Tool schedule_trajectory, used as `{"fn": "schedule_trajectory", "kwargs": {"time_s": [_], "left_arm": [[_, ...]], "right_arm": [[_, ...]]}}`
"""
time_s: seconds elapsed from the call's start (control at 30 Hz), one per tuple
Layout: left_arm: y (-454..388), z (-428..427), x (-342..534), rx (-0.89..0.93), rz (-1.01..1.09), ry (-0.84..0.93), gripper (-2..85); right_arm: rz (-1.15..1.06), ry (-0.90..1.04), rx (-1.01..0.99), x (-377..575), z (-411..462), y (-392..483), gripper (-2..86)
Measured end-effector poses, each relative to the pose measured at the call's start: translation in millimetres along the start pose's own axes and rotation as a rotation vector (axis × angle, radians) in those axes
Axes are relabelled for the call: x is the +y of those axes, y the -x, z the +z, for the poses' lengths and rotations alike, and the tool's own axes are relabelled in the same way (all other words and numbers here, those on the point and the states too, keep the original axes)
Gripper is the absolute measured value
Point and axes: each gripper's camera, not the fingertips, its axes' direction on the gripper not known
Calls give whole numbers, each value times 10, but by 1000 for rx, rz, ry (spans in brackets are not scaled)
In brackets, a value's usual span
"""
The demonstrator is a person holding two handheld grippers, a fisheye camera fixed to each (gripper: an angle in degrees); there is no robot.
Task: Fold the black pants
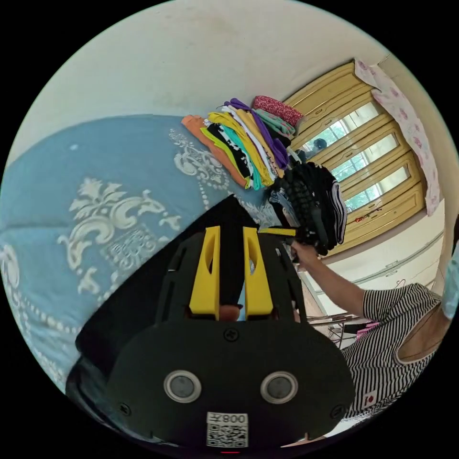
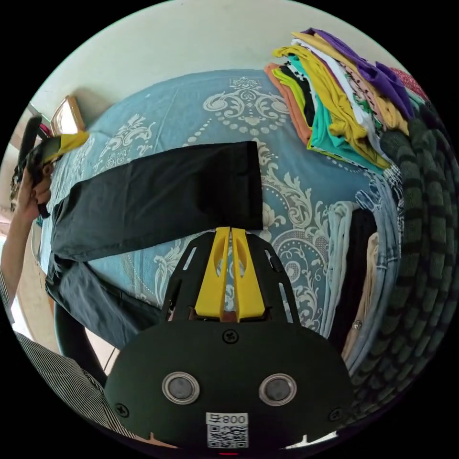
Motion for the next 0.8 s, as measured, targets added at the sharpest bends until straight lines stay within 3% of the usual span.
{"fn": "schedule_trajectory", "kwargs": {"time_s": [0.3, 0.47, 0.8], "left_arm": [[951, -1831, 1929, -525, -613, -143, 116], [1282, -2184, 2306, -488, -748, -241, 124], [1504, -2315, 2474, -555, -709, -103, 91]], "right_arm": [[-29, -174, -38, -670, -547, 38, 63], [-125, -43, -42, -1398, -358, 372, 80], [-326, 108, 102, -1922, -9, 1005, 67]]}}
